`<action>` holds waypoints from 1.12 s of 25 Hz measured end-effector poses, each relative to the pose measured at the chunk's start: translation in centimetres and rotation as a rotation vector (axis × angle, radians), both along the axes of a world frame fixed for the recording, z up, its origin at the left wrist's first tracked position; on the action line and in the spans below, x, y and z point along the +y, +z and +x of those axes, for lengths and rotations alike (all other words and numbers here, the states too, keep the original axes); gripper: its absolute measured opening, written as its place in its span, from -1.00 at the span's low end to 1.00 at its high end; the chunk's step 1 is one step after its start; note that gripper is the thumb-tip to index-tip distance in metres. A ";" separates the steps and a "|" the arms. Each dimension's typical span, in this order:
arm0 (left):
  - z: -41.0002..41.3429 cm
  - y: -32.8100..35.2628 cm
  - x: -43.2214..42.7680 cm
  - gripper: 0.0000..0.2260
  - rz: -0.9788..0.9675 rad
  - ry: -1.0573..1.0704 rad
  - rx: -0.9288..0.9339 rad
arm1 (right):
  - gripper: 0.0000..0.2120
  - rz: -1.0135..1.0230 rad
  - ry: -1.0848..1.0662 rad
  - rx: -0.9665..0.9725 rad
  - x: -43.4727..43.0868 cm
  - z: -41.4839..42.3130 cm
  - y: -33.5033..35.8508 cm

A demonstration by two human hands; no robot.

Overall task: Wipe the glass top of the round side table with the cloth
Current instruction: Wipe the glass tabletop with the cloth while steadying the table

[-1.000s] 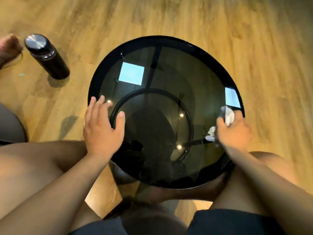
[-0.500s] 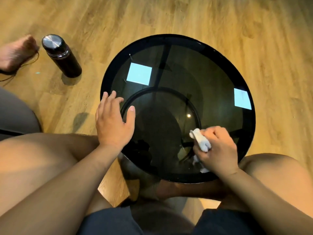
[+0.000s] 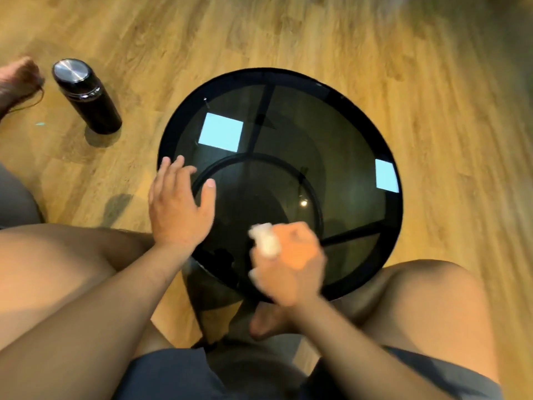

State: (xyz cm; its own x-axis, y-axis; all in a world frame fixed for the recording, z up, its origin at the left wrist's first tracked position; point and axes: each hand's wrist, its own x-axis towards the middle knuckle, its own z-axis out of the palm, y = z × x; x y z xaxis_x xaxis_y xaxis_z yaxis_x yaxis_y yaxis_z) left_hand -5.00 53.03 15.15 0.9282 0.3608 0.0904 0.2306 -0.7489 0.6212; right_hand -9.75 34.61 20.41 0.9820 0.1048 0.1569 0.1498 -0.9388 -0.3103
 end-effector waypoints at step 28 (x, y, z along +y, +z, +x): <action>0.1 -0.4 -0.2 -0.60 -0.117 0.040 -0.054 | -0.70 -0.127 0.258 0.121 -4.3 5.0 -0.6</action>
State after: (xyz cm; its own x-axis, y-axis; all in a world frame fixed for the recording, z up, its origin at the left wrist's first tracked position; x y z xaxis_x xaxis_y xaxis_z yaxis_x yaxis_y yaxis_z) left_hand -4.89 52.86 14.79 0.9077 0.4087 0.0950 0.2230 -0.6616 0.7160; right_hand -4.72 30.32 19.82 0.9311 0.3646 0.0099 0.3575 -0.9068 -0.2235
